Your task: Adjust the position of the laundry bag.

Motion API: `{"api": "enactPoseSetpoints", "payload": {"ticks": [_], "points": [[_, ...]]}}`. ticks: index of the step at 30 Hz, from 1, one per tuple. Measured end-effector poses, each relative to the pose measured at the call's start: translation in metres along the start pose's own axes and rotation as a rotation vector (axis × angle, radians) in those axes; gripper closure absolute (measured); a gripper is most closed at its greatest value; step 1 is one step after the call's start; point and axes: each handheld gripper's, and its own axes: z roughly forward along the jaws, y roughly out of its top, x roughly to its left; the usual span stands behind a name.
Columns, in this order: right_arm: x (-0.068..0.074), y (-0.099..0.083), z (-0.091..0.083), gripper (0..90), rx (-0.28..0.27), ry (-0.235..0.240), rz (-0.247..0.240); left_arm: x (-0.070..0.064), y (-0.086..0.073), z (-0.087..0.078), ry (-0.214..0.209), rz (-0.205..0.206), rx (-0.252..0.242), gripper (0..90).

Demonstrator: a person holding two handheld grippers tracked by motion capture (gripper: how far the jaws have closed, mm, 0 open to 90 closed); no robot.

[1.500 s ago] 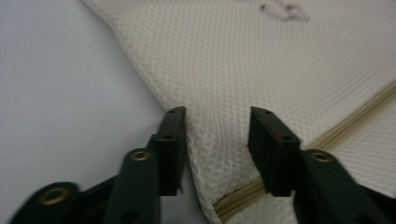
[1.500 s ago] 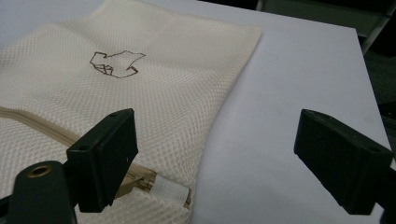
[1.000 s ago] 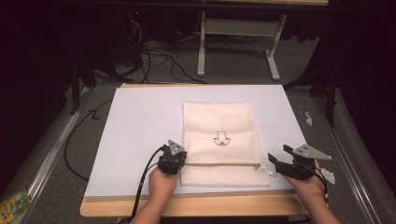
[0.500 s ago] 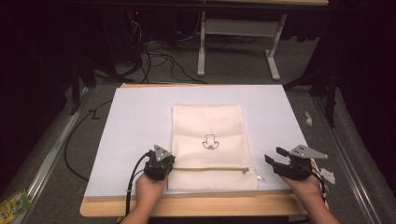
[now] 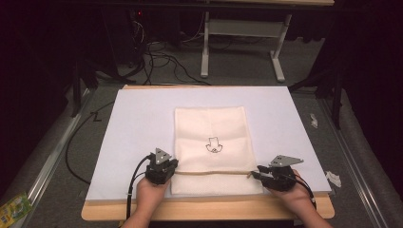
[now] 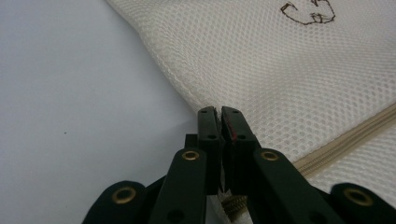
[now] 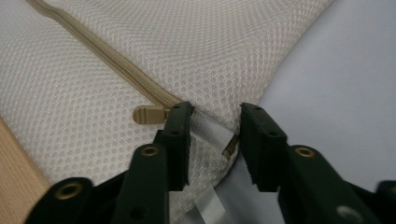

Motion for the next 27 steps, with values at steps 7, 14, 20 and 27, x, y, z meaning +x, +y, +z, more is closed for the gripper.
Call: {"api": "enactPoseSetpoints", "payload": {"ticks": [7,14,20,27], "points": [[-0.005,0.008,0.005,81.4,0.008,-0.041,-0.013,-0.001,0.012,0.016,0.042,0.073,0.014,87.5],[-0.011,0.011,0.009,80.3,-0.001,-0.069,-0.009,-0.001,0.01,0.013,0.045,0.074,0.007,86.8],[-0.011,0.009,-0.006,60.5,-0.082,-0.054,0.073,-0.008,0.011,-0.003,0.045,0.078,-0.102,58.0],[-0.016,0.005,0.001,60.6,-0.043,-0.043,0.141,-0.007,0.012,-0.019,0.021,0.065,-0.17,46.7]]}}
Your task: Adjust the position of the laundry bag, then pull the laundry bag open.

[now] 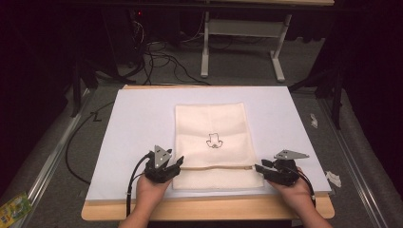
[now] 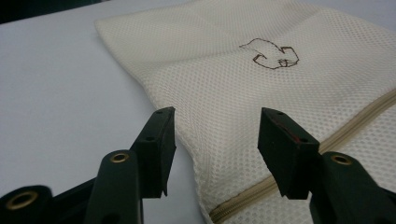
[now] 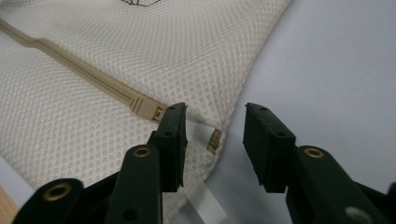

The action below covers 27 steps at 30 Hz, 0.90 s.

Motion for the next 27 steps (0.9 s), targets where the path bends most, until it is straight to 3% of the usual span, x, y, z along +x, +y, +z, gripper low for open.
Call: {"api": "enactPoseSetpoints", "payload": {"ticks": [3,4,8,10,13,15,16,17,23,27], "points": [[0.003,0.0,0.005,61.3,0.024,0.002,0.012,0.001,0.0,-0.001,-0.033,-0.022,-0.003,45.4],[0.004,0.0,0.005,62.4,0.03,-0.008,0.009,-0.002,0.001,0.0,-0.063,-0.021,-0.001,45.0],[0.005,0.001,0.006,69.1,0.033,0.0,0.006,-0.009,0.004,0.003,-0.073,-0.004,-0.009,45.1],[0.007,0.001,0.006,77.8,0.039,0.01,-0.028,-0.016,0.006,0.007,-0.1,-0.002,-0.009,45.1],[0.009,0.002,0.005,81.7,0.039,0.003,-0.059,-0.022,0.007,0.01,-0.128,0.015,-0.006,43.5],[0.011,0.004,0.003,83.1,0.039,-0.007,-0.081,-0.032,0.008,0.014,-0.16,0.061,-0.002,42.9],[0.014,0.004,0.0,83.4,0.03,-0.007,-0.092,-0.038,0.008,0.014,-0.187,0.066,0.005,42.8],[0.014,0.004,0.0,83.4,0.028,-0.006,-0.096,-0.038,0.008,0.014,-0.187,0.066,0.005,42.9],[0.015,0.006,-0.005,83.5,0.001,-0.007,-0.118,-0.061,0.012,0.018,-0.31,0.023,0.036,42.9],[0.016,0.01,-0.009,83.8,-0.027,-0.007,-0.147,-0.086,0.013,0.026,-0.352,0.075,0.048,44.8]]}}
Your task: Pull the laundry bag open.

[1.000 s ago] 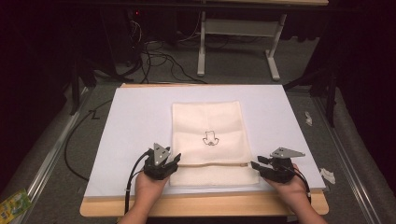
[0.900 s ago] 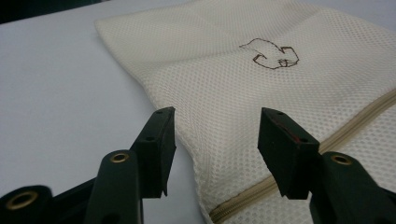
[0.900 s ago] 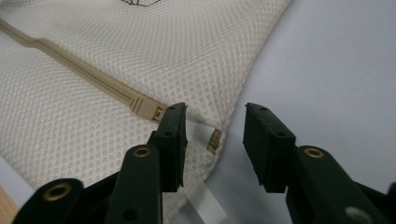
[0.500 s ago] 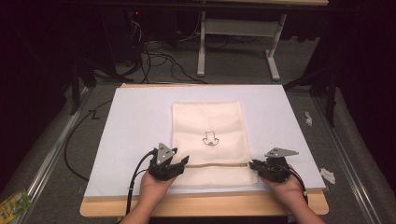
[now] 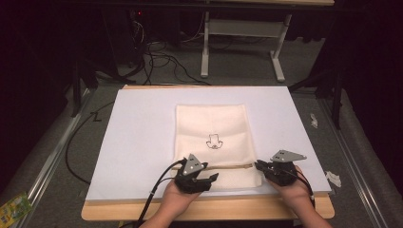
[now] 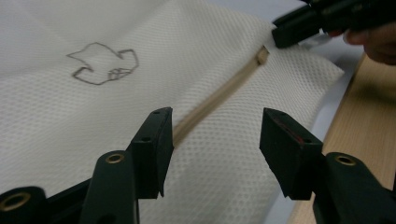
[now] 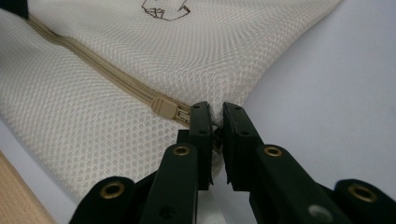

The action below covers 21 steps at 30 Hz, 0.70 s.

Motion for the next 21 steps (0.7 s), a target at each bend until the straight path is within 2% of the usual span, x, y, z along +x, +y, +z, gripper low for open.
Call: {"api": "enactPoseSetpoints", "payload": {"ticks": [1,3,4,5,7,10,12,17,21], "points": [[0.0,0.002,-0.001,83.9,-0.013,0.001,-0.01,-0.004,0.001,0.005,-0.006,0.013,0.02,44.8],[0.0,0.002,-0.003,83.9,-0.018,0.006,-0.008,-0.01,0.004,0.013,-0.021,0.015,0.037,44.9],[-0.001,0.002,-0.003,83.9,-0.026,0.011,-0.006,-0.012,0.006,0.017,-0.027,0.005,0.032,46.4],[-0.002,0.001,-0.004,83.9,-0.03,0.017,-0.006,-0.013,0.011,0.022,-0.041,-0.029,0.01,48.4],[-0.002,0.001,-0.005,83.9,-0.029,0.019,-0.008,-0.013,0.014,0.026,-0.045,-0.041,-0.003,49.2],[-0.002,0.002,-0.005,83.8,-0.034,0.019,-0.013,-0.018,0.024,0.038,-0.044,-0.033,-0.018,50.9],[-0.002,0.003,-0.005,83.8,-0.036,0.018,-0.014,-0.022,0.029,0.047,-0.051,-0.043,-0.019,52.3],[-0.002,0.002,-0.006,83.9,-0.039,0.021,-0.014,-0.03,0.037,0.064,-0.04,-0.031,0.006,52.7],[-0.002,0.003,-0.007,83.8,-0.051,0.025,-0.013,-0.035,0.039,0.072,-0.039,-0.026,0.016,57.0]]}}
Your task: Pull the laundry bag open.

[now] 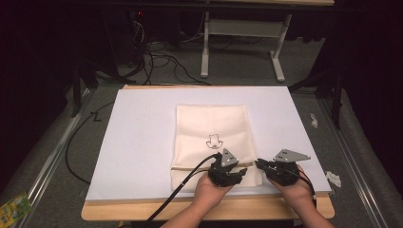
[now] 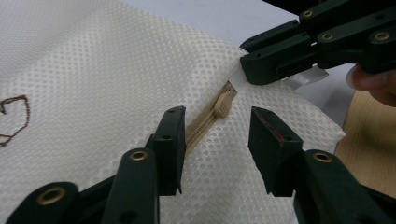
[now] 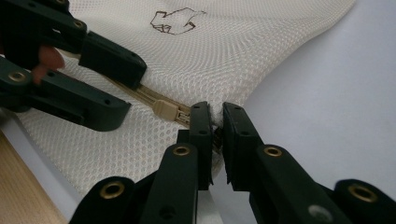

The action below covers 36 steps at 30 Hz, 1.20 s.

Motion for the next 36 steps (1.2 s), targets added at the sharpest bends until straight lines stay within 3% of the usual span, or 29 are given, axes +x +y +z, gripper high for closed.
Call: {"api": "enactPoseSetpoints", "payload": {"ticks": [9,11,17,21,24,25,28,34,36], "points": [[0.001,0.001,-0.001,83.8,-0.004,0.002,0.0,-0.009,0.002,0.018,-0.004,0.024,0.011,68.1],[0.001,0.001,-0.001,83.8,-0.005,0.003,0.0,-0.012,0.003,0.021,0.008,0.045,0.003,72.1],[0.001,0.0,-0.001,83.9,-0.004,0.001,-0.003,-0.011,0.003,0.024,-0.001,0.038,0.006,86.8],[0.003,0.0,-0.001,84.1,-0.003,0.01,-0.003,-0.006,0.002,0.018,0.001,0.053,0.017,87.1],[0.007,0.003,0.0,84.9,0.005,0.007,-0.017,-0.002,0.002,0.014,-0.012,0.015,0.027,87.2],[0.007,0.003,0.001,85.2,0.007,0.01,-0.019,0.0,0.002,0.012,0.002,0.011,0.028,87.2],[0.003,0.002,-0.002,85.4,0.007,-0.013,0.005,0.012,-0.004,0.006,0.009,-0.03,0.033,87.3],[-0.002,-0.001,-0.007,85.4,0.004,-0.013,0.023,0.022,-0.009,-0.012,0.028,-0.022,0.046,87.3],[-0.001,-0.001,-0.007,85.4,0.005,-0.022,0.018,0.031,-0.013,-0.022,0.057,0.001,0.067,87.3]]}}
